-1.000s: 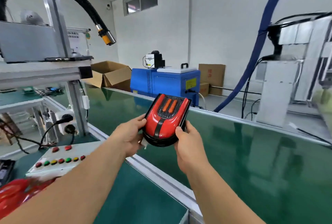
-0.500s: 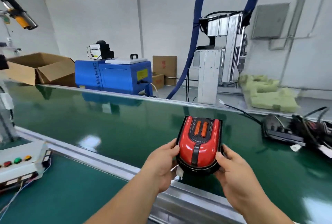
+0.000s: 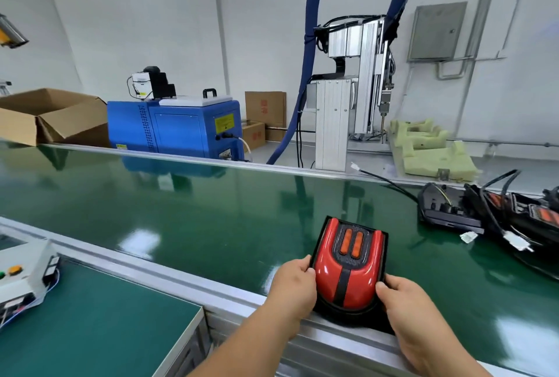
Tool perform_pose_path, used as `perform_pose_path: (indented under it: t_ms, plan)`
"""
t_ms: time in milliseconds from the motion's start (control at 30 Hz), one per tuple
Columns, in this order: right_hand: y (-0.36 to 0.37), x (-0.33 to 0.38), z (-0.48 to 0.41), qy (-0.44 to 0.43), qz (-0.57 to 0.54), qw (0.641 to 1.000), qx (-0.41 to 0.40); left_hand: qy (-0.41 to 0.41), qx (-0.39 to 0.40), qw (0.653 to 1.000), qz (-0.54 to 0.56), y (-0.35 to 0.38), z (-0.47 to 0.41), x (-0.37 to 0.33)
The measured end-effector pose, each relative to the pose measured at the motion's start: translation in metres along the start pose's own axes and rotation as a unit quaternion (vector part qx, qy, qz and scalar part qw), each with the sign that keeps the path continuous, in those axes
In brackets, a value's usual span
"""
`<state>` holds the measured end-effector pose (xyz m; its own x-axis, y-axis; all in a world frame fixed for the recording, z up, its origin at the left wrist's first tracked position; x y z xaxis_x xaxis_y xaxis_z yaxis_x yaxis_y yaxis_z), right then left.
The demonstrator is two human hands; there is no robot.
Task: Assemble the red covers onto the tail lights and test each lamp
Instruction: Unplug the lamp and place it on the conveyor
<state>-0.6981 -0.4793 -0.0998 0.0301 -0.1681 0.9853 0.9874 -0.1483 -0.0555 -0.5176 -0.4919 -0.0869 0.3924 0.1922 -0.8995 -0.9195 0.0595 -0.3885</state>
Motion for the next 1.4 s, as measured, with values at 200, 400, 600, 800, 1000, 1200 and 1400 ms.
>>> perform_pose_path:
  t_ms: [200,400,600,800,1000,1200,1400]
  plan:
    - [-0.011,0.016,-0.001,-0.031,0.189,0.981,-0.041,0.005,-0.03,0.992,-0.124,0.003,0.006,-0.005]
    - [-0.018,0.012,0.005,-0.025,0.189,0.979,-0.076,0.02,-0.037,0.975,-0.216,0.004,0.01,-0.018]
    - [-0.025,0.026,0.017,-0.042,0.198,0.97,-0.132,0.049,-0.056,0.972,-0.224,-0.007,0.018,-0.031]
    - [0.008,0.081,0.036,-0.181,0.212,0.949,-0.144,0.057,-0.098,0.979,-0.167,-0.069,0.05,-0.049]
    - [0.165,0.122,0.088,-0.3,0.19,0.933,0.062,0.049,-0.208,0.97,-0.115,-0.176,0.106,-0.032]
    - [0.322,0.128,0.17,-0.379,0.136,0.87,0.284,0.027,-0.369,0.927,-0.066,-0.287,0.195,0.022]
    - [0.452,0.121,0.291,-0.442,0.147,0.757,0.459,-0.001,-0.512,0.859,-0.016,-0.365,0.295,0.086]
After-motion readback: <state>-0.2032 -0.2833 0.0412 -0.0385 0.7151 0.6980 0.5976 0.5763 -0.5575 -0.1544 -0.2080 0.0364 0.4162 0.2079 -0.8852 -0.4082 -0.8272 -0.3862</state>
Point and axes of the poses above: each hand's wrist, its own z-axis away from the middle knuckle, its own y-axis out of the palm, x = y × z, the point moved 8 cm from there along -z, towards the middle knuckle, and after that the axes turned 7 degrees about -z, right-handed, at the moved point
